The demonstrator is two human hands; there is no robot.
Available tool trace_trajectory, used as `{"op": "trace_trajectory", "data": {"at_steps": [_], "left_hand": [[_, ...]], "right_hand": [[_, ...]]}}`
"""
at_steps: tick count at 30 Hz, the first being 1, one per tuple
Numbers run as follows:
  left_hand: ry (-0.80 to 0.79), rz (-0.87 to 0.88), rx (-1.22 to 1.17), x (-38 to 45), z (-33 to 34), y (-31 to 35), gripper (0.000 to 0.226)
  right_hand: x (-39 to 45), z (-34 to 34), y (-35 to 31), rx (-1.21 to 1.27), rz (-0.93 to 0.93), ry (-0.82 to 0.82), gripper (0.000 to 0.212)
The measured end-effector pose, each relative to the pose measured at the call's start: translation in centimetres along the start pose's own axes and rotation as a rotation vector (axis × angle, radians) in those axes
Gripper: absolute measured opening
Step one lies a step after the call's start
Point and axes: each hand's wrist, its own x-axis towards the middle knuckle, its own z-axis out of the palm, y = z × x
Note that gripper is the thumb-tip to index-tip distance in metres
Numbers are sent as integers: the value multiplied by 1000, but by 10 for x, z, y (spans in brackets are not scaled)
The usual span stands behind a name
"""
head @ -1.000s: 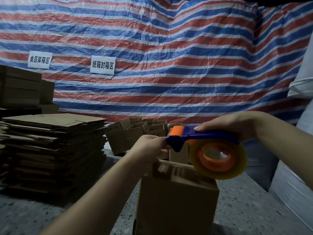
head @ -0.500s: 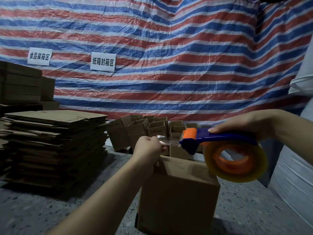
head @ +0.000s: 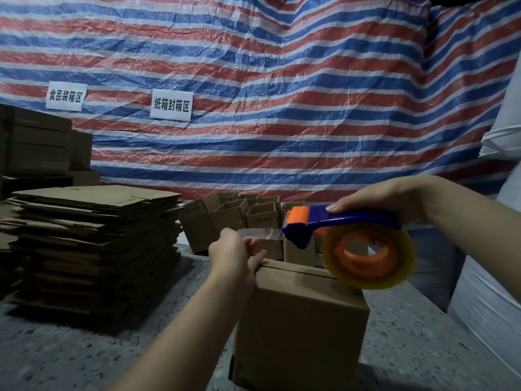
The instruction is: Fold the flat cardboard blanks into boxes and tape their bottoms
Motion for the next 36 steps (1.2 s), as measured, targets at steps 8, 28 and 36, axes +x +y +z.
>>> {"op": "trace_trajectory", "data": {"at_steps": [8, 28, 36], "left_hand": [[37, 33, 29, -7, -15, 13, 14], [68, 88, 596, 15, -72, -25, 23], [46, -29, 599, 19, -74, -27, 40]], "right_hand": [[10, 7, -12, -53, 38, 32, 79], [21, 24, -44, -240, 128, -39, 77], [15, 28, -45, -246, 120, -20, 71]]}}
